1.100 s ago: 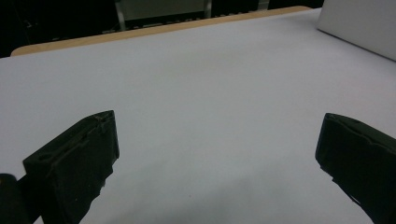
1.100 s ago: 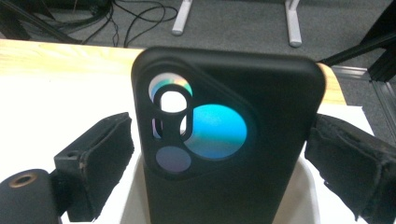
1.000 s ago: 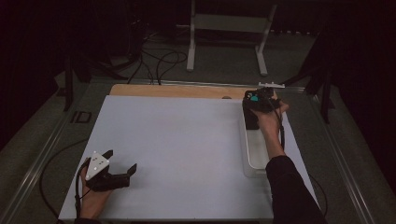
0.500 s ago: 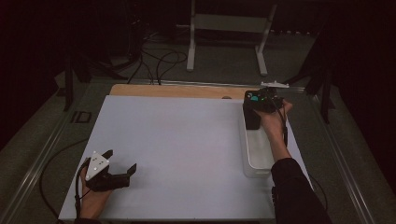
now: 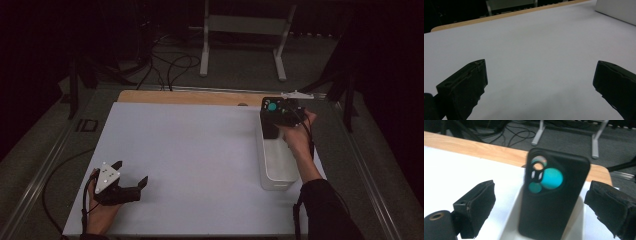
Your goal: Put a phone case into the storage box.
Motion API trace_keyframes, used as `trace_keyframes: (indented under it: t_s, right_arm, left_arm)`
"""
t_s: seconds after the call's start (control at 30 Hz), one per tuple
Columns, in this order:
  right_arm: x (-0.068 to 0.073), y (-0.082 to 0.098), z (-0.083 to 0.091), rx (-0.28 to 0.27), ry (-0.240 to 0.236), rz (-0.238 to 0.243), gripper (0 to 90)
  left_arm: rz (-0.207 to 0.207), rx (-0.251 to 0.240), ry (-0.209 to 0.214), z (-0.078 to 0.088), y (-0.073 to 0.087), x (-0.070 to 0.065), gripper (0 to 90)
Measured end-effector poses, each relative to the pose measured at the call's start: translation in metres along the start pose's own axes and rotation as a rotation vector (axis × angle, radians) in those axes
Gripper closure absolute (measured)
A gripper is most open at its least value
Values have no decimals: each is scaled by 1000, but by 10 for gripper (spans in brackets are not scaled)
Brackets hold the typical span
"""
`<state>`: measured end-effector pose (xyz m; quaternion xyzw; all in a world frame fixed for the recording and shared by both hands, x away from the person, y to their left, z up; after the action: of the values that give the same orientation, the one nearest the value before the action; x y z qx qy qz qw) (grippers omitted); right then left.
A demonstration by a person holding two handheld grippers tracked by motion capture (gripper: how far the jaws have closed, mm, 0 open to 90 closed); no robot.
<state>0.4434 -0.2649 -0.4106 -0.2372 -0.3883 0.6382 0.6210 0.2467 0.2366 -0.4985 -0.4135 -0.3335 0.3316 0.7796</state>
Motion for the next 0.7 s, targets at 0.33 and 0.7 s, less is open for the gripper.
trace_keyframes:
  t_s: [0.33, 0.7]
  right_arm:
    - [17, 18, 32, -28, -109, 56, 80]
    - [27, 49, 66, -85, -210, 85, 80]
  left_arm:
    - [2, -6, 3, 1, 0, 0, 0]
    - [21, -36, 6, 3, -2, 2, 0]
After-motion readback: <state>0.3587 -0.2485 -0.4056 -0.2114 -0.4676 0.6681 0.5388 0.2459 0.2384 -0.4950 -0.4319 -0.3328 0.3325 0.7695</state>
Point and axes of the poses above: each handheld gripper's, and its own axes: z roughly backward along the jaws, y roughly out of its underside, x roughly to its left, the point moved 1 cm from there along -z, roughly forward along the jaws, and after that the axes turned 15 degrees about -z, right-handed, at the moved point
